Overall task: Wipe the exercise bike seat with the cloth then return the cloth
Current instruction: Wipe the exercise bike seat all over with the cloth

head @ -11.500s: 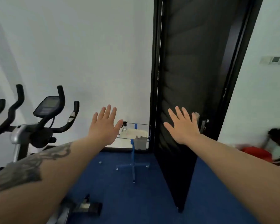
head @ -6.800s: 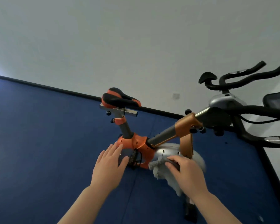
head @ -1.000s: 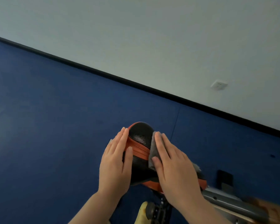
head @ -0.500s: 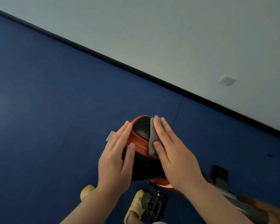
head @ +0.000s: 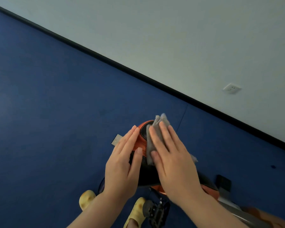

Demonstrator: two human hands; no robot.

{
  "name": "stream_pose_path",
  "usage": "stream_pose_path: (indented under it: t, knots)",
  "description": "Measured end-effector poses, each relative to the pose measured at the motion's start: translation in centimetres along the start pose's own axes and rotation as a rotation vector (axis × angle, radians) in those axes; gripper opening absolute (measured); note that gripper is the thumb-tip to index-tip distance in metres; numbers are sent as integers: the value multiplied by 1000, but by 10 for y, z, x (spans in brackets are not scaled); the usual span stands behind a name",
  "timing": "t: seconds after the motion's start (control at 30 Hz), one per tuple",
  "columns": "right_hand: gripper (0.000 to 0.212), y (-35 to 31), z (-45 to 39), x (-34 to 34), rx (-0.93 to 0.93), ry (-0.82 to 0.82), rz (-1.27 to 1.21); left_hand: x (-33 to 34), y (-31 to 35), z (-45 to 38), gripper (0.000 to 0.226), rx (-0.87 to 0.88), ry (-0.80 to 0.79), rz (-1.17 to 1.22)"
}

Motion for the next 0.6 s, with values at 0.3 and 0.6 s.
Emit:
stream_pose_path:
  t: [0.3,0.6]
  knots:
    - [53,0,-31,-5,43,-70,-59,-7,-5,12,55,22,-99,-95]
    - [42,6,-57,-8,25,-65,-244,-6,-5,29,54,-23,-63,-61]
Point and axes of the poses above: each hand's wrist, its own z-axis away from the middle knuckle, its own x-axis out of the palm, y = z × x, the point moved 1 cm from there along -z, towards the middle knuckle, and after that the axes turned 9 degrees about -z, right-handed, at the moved point
